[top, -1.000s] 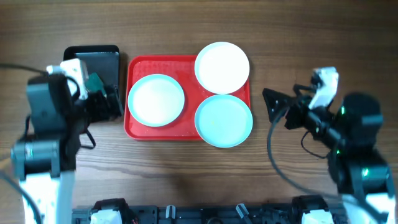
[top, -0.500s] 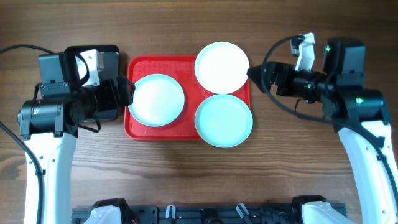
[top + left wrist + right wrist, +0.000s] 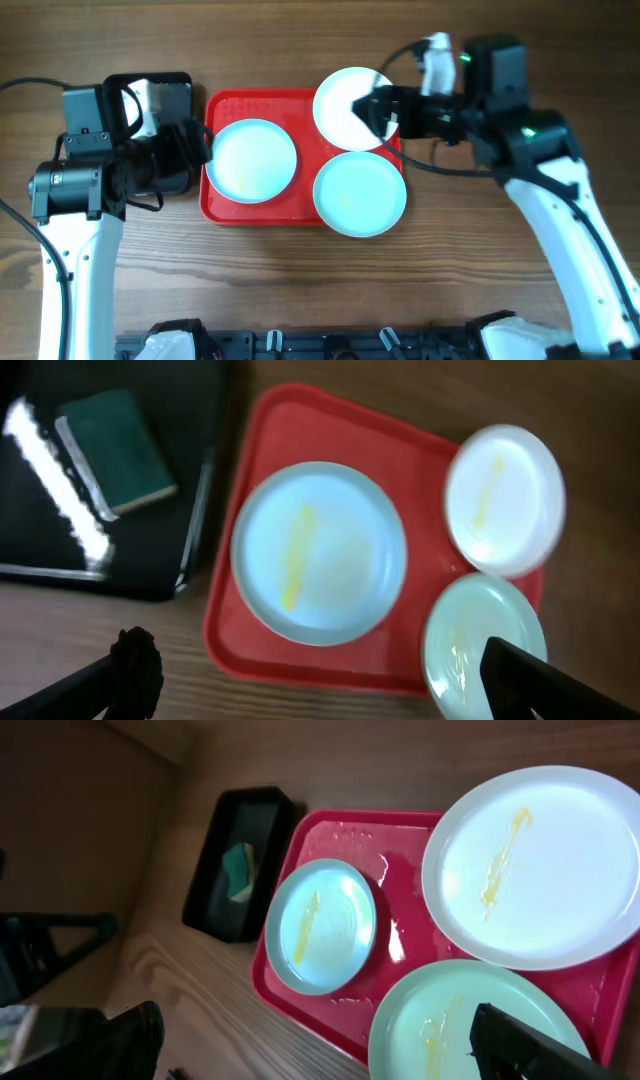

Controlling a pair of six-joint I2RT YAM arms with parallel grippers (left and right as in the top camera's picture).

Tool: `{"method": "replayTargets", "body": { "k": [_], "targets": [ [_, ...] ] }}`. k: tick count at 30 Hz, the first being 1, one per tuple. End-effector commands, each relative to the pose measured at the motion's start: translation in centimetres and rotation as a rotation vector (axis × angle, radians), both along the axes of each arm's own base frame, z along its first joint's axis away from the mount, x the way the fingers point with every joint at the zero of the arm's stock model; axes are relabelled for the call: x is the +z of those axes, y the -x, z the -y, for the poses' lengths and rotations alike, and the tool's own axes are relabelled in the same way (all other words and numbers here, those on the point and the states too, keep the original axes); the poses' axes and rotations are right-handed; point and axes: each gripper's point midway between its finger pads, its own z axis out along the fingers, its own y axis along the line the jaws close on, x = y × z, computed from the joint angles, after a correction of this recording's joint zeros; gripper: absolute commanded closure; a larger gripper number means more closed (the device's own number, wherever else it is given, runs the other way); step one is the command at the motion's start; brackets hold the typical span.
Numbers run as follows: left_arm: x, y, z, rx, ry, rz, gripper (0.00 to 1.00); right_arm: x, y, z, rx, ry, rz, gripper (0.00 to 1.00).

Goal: Clean dirty plates on tray and stack at the side
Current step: 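Move left gripper to the sponge and right gripper to the left plate rim, then grasp the green sponge with the left gripper and lift it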

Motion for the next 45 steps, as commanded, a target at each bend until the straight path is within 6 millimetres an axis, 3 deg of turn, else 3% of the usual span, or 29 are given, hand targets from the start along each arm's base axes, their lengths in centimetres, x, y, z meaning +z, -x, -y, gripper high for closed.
{"method": "replayTargets", "body": {
  "k": [1, 6, 12, 17, 21, 26, 29, 39, 45],
  "targets": [
    [0.3, 0.2, -3.9, 0.290, -0.088, -0.023, 0.00, -1.8, -2.1, -1.7, -0.019, 0.149, -0.011, 0.06],
    [-0.6, 0.5, -5.7, 0.387, -0.149, -0.077, 0.01, -5.5, -3.5, -5.0, 0.027, 0.244, -0.050, 0.10],
    [-4.1, -0.5, -7.4, 0.455, -0.158, -0.200, 0.08, -11.6, -4.2, -9.4, 0.093, 0.315, -0.085, 0.27],
    [-7.2, -2.1, -8.9, 0.500, -0.152, -0.262, 0.13, -16.5, -4.5, -11.3, 0.113, 0.389, -0.112, 0.35],
    [-8.1, -3.6, -9.3, 0.487, -0.160, -0.249, 0.12, -19.6, -4.6, -12.1, 0.129, 0.409, -0.141, 0.44],
    [-7.7, -4.9, -9.5, 0.411, -0.200, -0.197, 0.09, -22.2, -5.3, -12.6, 0.097, 0.403, -0.174, 0.51],
    [-7.6, -5.3, -9.6, 0.397, -0.209, -0.181, 0.09, -23.7, -5.4, -12.9, 0.094, 0.402, -0.188, 0.61],
    [-7.7, -5.9, -9.7, 0.399, -0.208, -0.164, 0.07, -27.1, -4.6, -13.8, 0.094, 0.419, -0.239, 0.66],
    [-9.1, -6.0, -9.7, 0.395, -0.209, -0.205, 0.07, -27.4, -4.7, -13.7, 0.078, 0.421, -0.248, 0.78]
  ]
}}
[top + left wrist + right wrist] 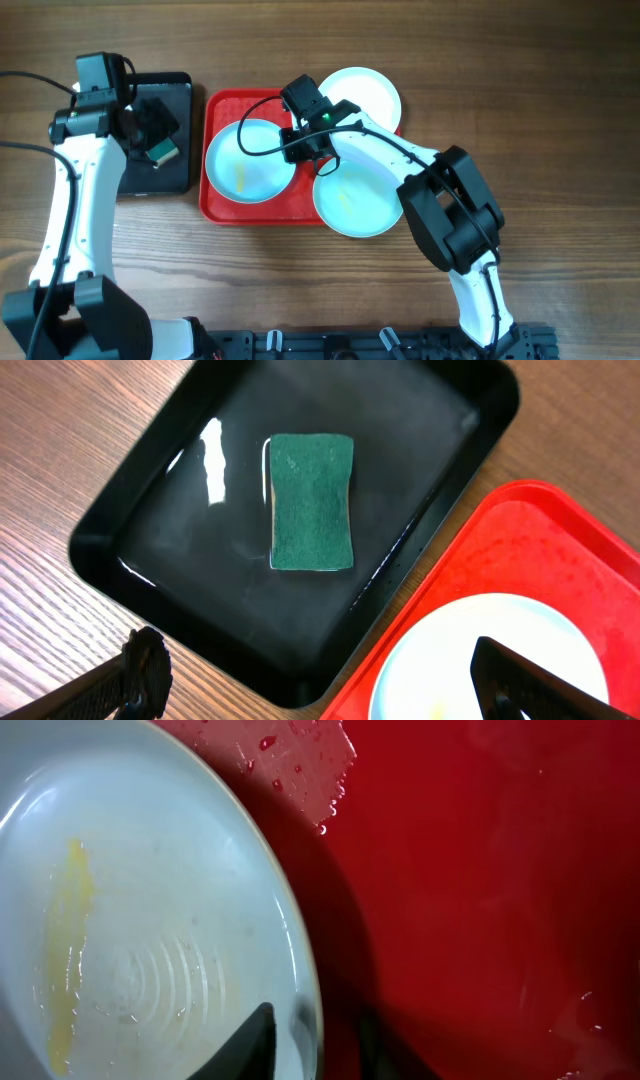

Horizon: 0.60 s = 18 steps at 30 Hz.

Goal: Clean dirty plates on tray and stack at the side
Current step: 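Grasp the green sponge with the left gripper and lift it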

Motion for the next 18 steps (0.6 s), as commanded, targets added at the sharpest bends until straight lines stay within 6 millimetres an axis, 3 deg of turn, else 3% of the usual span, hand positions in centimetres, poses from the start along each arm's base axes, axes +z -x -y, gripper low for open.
{"method": "replayTargets", "body": {
  "k": [1, 8, 15, 18],
  "targets": [
    [-1.1, -0.5, -0.5, -0.007, -0.014, -0.034, 0.06, -0.8, -0.4, 0.1, -0.030, 0.022, 0.000, 0.81],
    [-2.7, -0.7, -0.5, -0.007, -0.008, -0.071, 0.06, -1.3, -0.6, 0.4, -0.060, 0.035, -0.005, 0.96],
    [-2.7, -2.1, -0.8, -0.007, -0.016, -0.025, 0.07, -1.3, -0.5, 0.4, -0.059, 0.036, -0.007, 0.96],
    [-2.6, -3.0, -0.9, -0.007, -0.022, 0.006, 0.13, -1.3, -0.5, 0.4, -0.059, 0.037, -0.009, 0.96]
  ]
}}
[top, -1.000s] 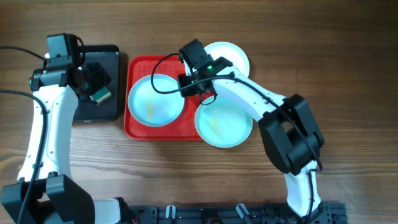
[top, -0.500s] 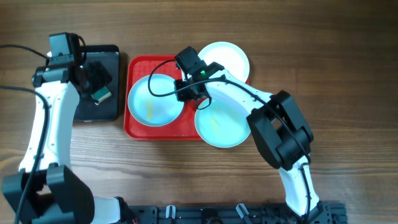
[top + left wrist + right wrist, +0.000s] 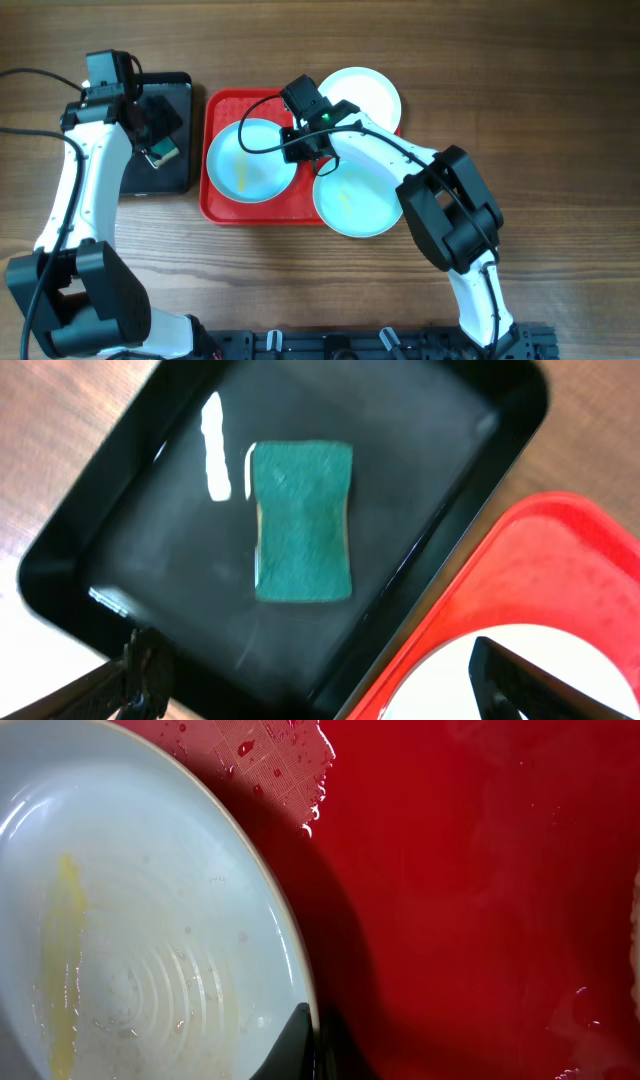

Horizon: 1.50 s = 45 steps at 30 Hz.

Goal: Clean dirty plates on tray and stack at the side
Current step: 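Grasp the green sponge with the left gripper and lift it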

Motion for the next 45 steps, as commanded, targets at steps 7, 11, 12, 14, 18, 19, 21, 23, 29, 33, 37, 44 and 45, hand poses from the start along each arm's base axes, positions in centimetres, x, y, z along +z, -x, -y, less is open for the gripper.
{"method": "replayTargets", "body": {
  "k": [7, 11, 12, 14, 18, 19, 21, 23, 29, 33, 37, 44, 45],
  "targets": [
    [-3.1, -2.8, -1.0, -0.003, -0.027, 0.002, 0.14, -1.0, -0.3, 0.3, -0.016, 0.034, 0.001, 0.96],
    [-5.7, -3.8, -1.4, 0.001, -0.024, -0.016, 0.12, -1.0, -0.3, 0.3, -0.016, 0.033, 0.001, 0.96],
    [-6.2, -4.1, -1.5, 0.002, -0.025, -0.016, 0.11, -1.0, -0.3, 0.3, -0.016, 0.033, 0.001, 0.96],
    [-7.3, -4.6, -1.8, 0.005, -0.024, -0.014, 0.12, -1.0, -0.4, 0.3, -0.015, 0.033, 0.002, 0.96],
    [-8.4, -4.5, -1.7, 0.005, -0.020, -0.035, 0.16, -1.1, -0.3, 0.3, -0.015, 0.035, -0.001, 0.96],
    [-8.6, -4.4, -1.7, 0.005, -0.019, -0.042, 0.17, -1.1, -0.3, 0.3, -0.016, 0.036, -0.001, 0.96],
    [-9.1, -4.3, -1.7, 0.004, -0.017, -0.057, 0.20, -1.1, -0.3, 0.3, -0.015, 0.035, 0.000, 0.96],
    [-9.5, -4.1, -1.7, 0.004, -0.016, -0.068, 0.23, -1.1, -0.3, 0.3, -0.016, 0.035, -0.001, 0.96],
    [-9.8, -4.0, -2.0, 0.012, -0.029, -0.081, 0.21, -1.1, -0.3, 0.4, -0.015, 0.036, -0.002, 0.96],
    [-9.8, -3.3, -2.2, 0.017, -0.037, -0.106, 0.14, -1.1, -0.3, 0.3, -0.016, 0.035, -0.001, 0.96],
    [-9.4, -3.3, -2.2, 0.019, -0.038, -0.097, 0.13, -1.0, -0.4, 0.3, -0.015, 0.033, 0.002, 0.96],
    [-9.7, -3.3, -2.2, 0.018, -0.037, -0.105, 0.26, -1.0, -0.4, 0.3, -0.015, 0.033, 0.002, 0.96],
    [-9.9, -3.3, -2.2, 0.018, -0.036, -0.107, 0.26, -1.0, -0.4, 0.3, -0.016, 0.034, 0.002, 0.96]
  ]
}}
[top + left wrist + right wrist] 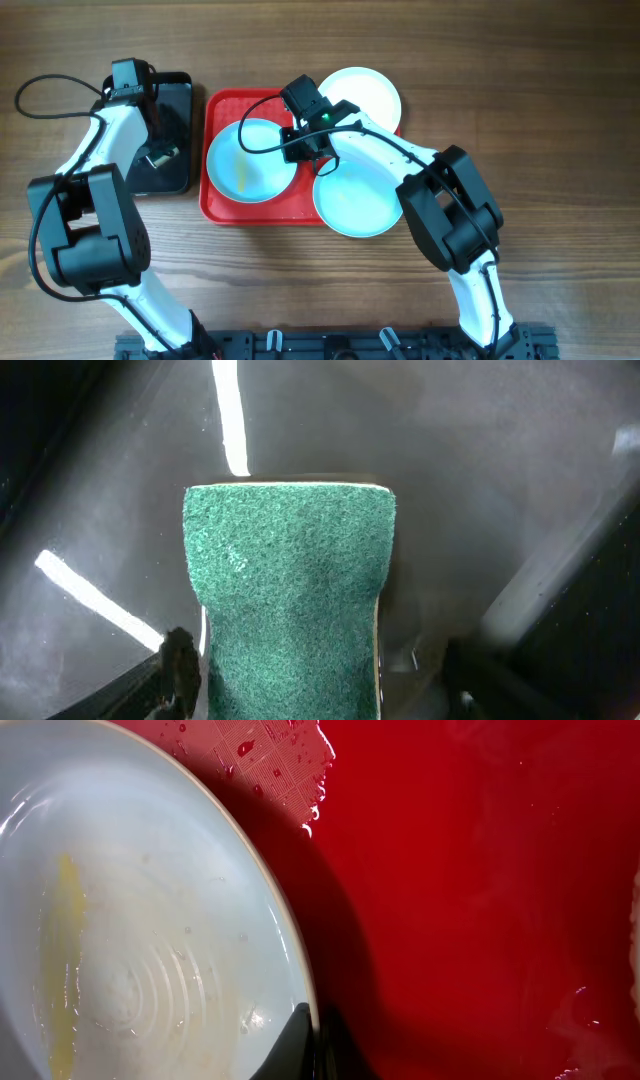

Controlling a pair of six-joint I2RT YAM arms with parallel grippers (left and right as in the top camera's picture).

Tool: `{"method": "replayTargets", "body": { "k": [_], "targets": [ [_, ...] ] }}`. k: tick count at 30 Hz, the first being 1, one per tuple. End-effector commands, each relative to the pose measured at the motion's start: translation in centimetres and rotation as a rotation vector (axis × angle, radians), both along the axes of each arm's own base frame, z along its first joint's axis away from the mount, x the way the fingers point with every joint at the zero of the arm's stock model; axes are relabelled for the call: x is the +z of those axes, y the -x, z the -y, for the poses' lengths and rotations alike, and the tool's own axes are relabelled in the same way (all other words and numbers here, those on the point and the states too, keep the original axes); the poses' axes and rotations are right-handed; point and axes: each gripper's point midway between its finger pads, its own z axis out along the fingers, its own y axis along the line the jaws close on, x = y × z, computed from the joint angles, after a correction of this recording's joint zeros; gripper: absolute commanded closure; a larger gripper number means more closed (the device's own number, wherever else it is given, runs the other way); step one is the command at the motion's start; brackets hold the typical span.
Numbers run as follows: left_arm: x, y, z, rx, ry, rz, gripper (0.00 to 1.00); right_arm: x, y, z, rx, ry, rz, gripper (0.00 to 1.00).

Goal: Clean dirty plates on tray and stack at the side
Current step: 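Grasp the green sponge with the left gripper and lift it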

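Note:
A light blue plate (pixel 248 160) with a yellow smear lies on the left half of the red tray (pixel 222 208). My right gripper (pixel 303 142) is shut on the plate's right rim (pixel 298 970), one jaw inside the rim and one outside. A white plate (pixel 362 95) and a pale green plate (pixel 358 198) overlap the tray's right side. My left gripper (pixel 320 680) is down in the black tray (pixel 178 95), open, with a finger on each side of the green sponge (pixel 290 590).
Water droplets and a wet patch (pixel 270 750) lie on the red tray's floor beside the blue plate. Bare wooden table (pixel 560 80) lies to the right of the plates and in front of both trays.
My left gripper has come down from above the black tray to its floor, and its open fingers now flank the sponge. The right gripper still grips the blue plate's rim in the same place.
First both grippers were held high and open, one on each side of the red tray. Then the right gripper was at the blue plate's rim and the left hung over the black tray. The right then stood shut on the rim, and now the left straddles the sponge.

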Motion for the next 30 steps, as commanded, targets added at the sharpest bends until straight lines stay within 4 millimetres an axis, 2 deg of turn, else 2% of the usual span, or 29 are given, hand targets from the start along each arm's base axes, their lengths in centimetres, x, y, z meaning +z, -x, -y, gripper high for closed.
{"method": "replayTargets", "body": {
  "k": [1, 6, 13, 17, 24, 26, 28, 30],
  "targets": [
    [-0.5, -0.2, -0.7, 0.010, -0.019, -0.010, 0.26, -1.0, -0.4, 0.3, -0.015, 0.033, 0.002, 0.96],
    [-1.1, 0.0, -1.2, 0.021, -0.018, -0.020, 0.27, -1.0, -0.4, 0.3, -0.015, 0.033, 0.003, 0.96],
    [-0.9, -0.2, -2.2, 0.045, -0.020, -0.002, 0.30, -1.0, -0.4, 0.2, -0.014, 0.031, 0.005, 0.96],
    [-0.8, -0.5, -2.2, 0.044, -0.015, 0.013, 0.40, -1.0, -0.5, 0.2, -0.015, 0.029, 0.008, 0.96],
    [-0.9, -0.6, -2.1, 0.047, -0.007, 0.018, 0.48, -1.0, -0.5, 0.2, -0.015, 0.029, 0.008, 0.96],
    [-0.9, -0.6, -2.1, 0.047, -0.006, 0.018, 0.56, -1.0, -0.5, 0.2, -0.015, 0.029, 0.008, 0.96],
    [-1.0, -0.6, -2.0, 0.046, -0.002, 0.016, 0.68, -1.0, -0.5, 0.2, -0.015, 0.029, 0.008, 0.96],
    [-1.3, -0.6, -1.6, 0.040, 0.018, 0.013, 0.69, -1.0, -0.5, 0.2, -0.015, 0.029, 0.008, 0.96]
  ]
}}
